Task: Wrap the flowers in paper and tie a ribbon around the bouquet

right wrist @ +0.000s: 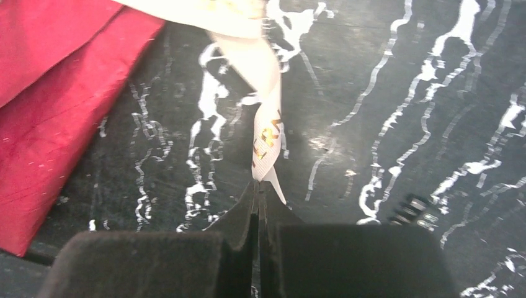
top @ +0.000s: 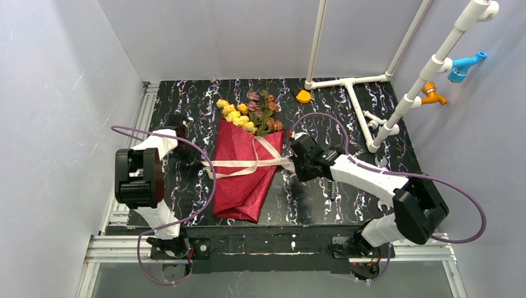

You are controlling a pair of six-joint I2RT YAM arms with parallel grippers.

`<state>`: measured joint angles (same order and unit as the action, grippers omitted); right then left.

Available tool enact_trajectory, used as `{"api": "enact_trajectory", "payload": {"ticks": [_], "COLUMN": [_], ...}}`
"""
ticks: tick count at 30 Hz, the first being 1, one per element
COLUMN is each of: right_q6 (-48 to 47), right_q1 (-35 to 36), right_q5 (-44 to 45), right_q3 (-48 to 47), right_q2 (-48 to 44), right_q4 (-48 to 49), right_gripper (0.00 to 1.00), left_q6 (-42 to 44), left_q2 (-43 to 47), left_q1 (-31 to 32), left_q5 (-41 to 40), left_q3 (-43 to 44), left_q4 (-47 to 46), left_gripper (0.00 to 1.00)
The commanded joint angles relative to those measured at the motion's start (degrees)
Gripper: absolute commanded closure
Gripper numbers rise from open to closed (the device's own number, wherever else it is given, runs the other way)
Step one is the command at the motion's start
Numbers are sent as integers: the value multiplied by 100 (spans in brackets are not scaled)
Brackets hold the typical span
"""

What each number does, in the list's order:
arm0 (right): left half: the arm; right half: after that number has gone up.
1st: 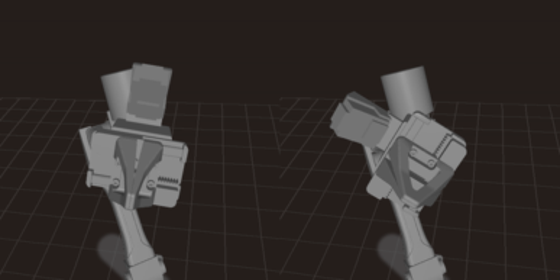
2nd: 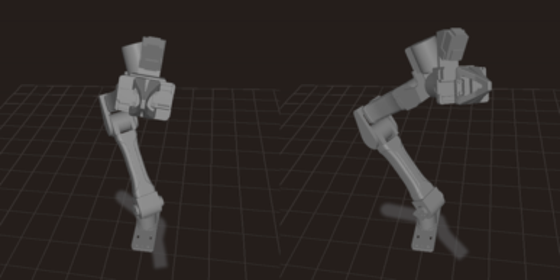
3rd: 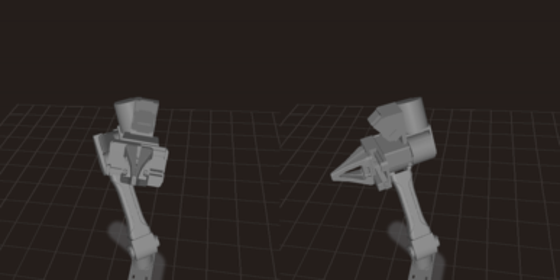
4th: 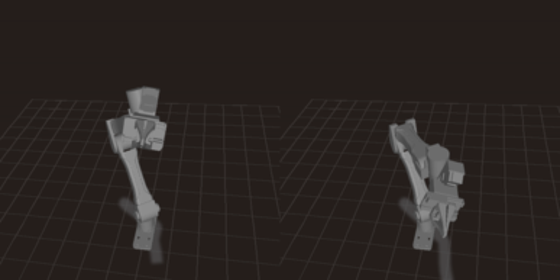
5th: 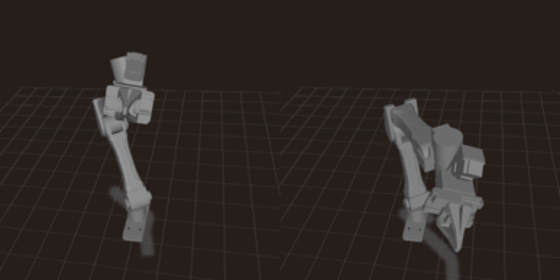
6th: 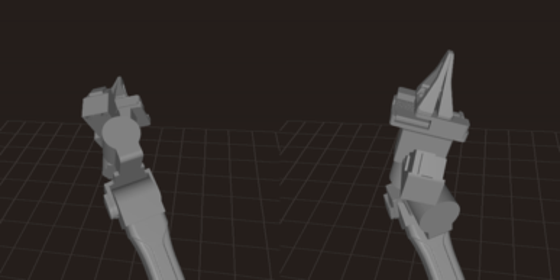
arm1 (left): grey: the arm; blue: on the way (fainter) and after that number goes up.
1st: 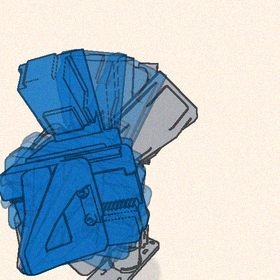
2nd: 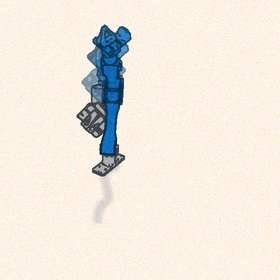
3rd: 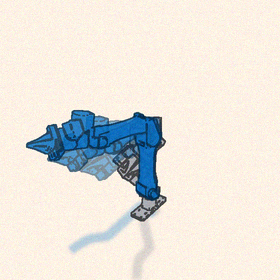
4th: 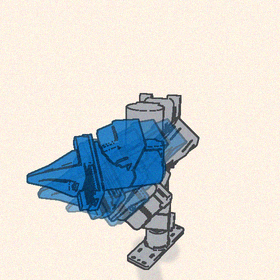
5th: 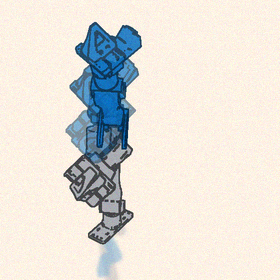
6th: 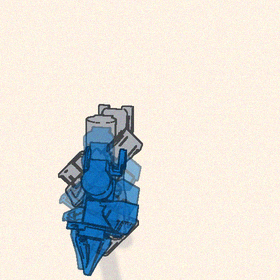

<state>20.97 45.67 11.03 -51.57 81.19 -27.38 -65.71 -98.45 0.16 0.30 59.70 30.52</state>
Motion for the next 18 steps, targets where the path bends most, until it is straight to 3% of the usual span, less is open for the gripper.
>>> {"api": "enact_trajectory", "payload": {"ticks": [1, 6, 12, 16, 17, 18], "right_q6": [-151, -241, 329, 539, 536, 550], "right_q1": [-455, -1128, -1698, -1796, -1798, -1798], "right_q5": [408, 526, 931, 534, 340, 161], "right_q3": [-100, 16, 307, 572, 611, 635], "right_q2": [-375, -604, -688, -694, -685, -683], "right_q4": [-400, -606, -751, -446, -373, -314], "right_gripper": [99, 99, 99, 99, 94, 82], "left_q6": [504, 1163, 1539, 1767, 1807, 1849], "left_q2": [481, 943, 1454, 1420, 1406, 1419], "left_q1": [-592, -1348, -2348, -2716, -2730, -2732], "left_q5": [-74, -227, -269, -77, -37, 58], "left_q3": [-24, 80, -223, -436, -478, -541], "left_q4": [385, 812, 1030, 1008, 1008, 979], "left_gripper": [100, 100, 100, 97, 92, 85]}}
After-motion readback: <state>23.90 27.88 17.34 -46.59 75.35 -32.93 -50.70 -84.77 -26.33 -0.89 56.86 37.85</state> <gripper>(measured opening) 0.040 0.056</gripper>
